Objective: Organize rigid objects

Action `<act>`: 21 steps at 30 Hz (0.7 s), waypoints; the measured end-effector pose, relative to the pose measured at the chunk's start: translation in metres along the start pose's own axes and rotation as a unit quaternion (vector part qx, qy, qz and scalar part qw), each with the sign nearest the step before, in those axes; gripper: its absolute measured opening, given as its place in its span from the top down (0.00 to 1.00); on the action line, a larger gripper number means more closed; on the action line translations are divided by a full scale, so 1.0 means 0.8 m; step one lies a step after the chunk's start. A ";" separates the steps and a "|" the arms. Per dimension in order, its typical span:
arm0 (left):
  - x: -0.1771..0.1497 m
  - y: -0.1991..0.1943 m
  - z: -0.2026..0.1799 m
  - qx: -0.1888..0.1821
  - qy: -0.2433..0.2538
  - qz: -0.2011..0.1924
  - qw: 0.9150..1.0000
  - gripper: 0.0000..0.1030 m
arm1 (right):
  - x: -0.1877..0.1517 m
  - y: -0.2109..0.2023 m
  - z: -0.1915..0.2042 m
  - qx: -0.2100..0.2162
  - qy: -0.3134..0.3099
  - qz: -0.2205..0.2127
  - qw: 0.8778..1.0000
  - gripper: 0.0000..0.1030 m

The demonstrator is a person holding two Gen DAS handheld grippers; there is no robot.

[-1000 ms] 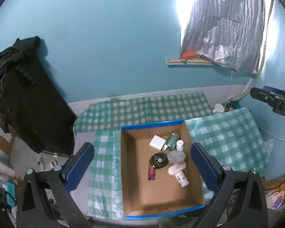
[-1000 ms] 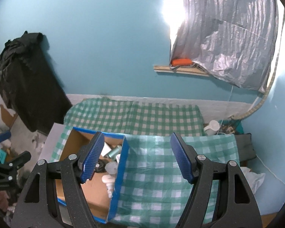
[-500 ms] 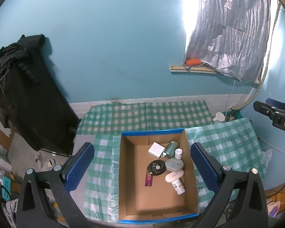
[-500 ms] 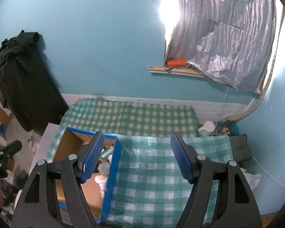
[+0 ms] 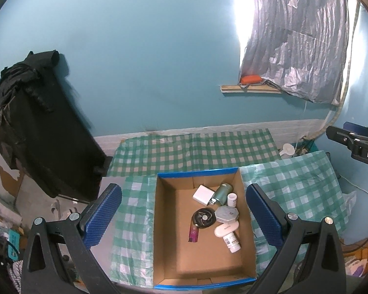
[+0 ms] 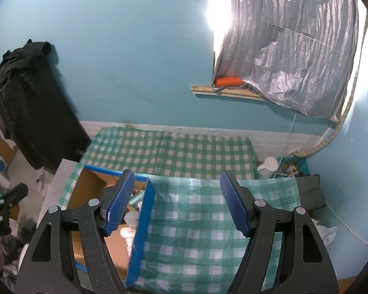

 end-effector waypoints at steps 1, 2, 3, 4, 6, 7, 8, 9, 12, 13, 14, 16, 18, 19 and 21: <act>0.000 0.000 0.000 0.002 0.000 0.000 1.000 0.01 | 0.000 0.001 -0.001 0.001 0.000 0.000 1.000 0.30; 0.000 0.000 0.000 0.003 0.000 0.003 1.000 0.01 | 0.001 0.001 0.000 0.002 -0.002 0.001 1.000 0.30; 0.000 0.000 -0.001 0.004 -0.001 0.005 1.000 0.01 | 0.001 0.001 0.000 0.003 -0.002 0.000 1.000 0.30; 0.000 0.000 -0.001 0.005 -0.002 0.007 1.000 0.01 | 0.001 0.001 0.000 0.004 -0.003 0.000 1.000 0.30; 0.000 0.000 -0.001 0.007 -0.004 0.009 1.000 0.01 | 0.001 0.001 0.001 0.005 -0.004 -0.001 1.000 0.30; 0.000 -0.001 -0.001 0.008 -0.005 0.010 1.000 0.01 | 0.001 0.001 0.001 0.006 -0.005 -0.001 1.000 0.30; 0.000 0.000 -0.001 0.010 -0.005 0.010 1.000 0.01 | 0.002 0.001 0.001 0.006 -0.006 -0.001 1.000 0.30; 0.001 0.000 -0.002 0.012 -0.005 0.010 1.000 0.01 | 0.002 0.001 0.001 0.006 -0.006 0.000 1.000 0.30; 0.000 0.000 -0.006 0.016 0.001 0.015 1.000 0.01 | 0.002 0.001 0.001 0.006 -0.008 -0.001 1.000 0.30; 0.000 0.000 -0.006 0.017 0.001 0.016 1.000 0.01 | 0.002 0.002 0.001 0.005 -0.008 0.000 1.000 0.30; -0.001 0.000 -0.007 0.017 0.002 0.016 1.000 0.01 | 0.003 0.002 0.002 0.005 -0.006 0.000 1.000 0.30; -0.001 0.001 -0.007 0.016 0.002 0.017 1.000 0.01 | 0.002 0.002 0.002 0.005 -0.004 0.001 1.000 0.30; 0.000 0.001 -0.010 0.016 0.004 0.017 1.000 0.01 | 0.004 0.002 -0.001 0.004 -0.003 0.003 1.000 0.30; 0.000 0.001 -0.012 0.017 0.005 0.017 1.000 0.01 | 0.005 0.001 -0.002 0.004 -0.002 0.002 1.000 0.30; -0.001 0.001 -0.012 0.017 0.005 0.019 1.000 0.01 | 0.006 0.000 -0.004 0.004 -0.002 0.002 1.000 0.30</act>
Point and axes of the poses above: each gripper's, at about its wrist camera, not at the fingertips, and y roughly the way its jaws point, z to its left, x to its top, the point moved 5 cm from there along y, roughly the way its jaws point, and after that the axes turned 11 degrees about y, right-handed, at the moved point
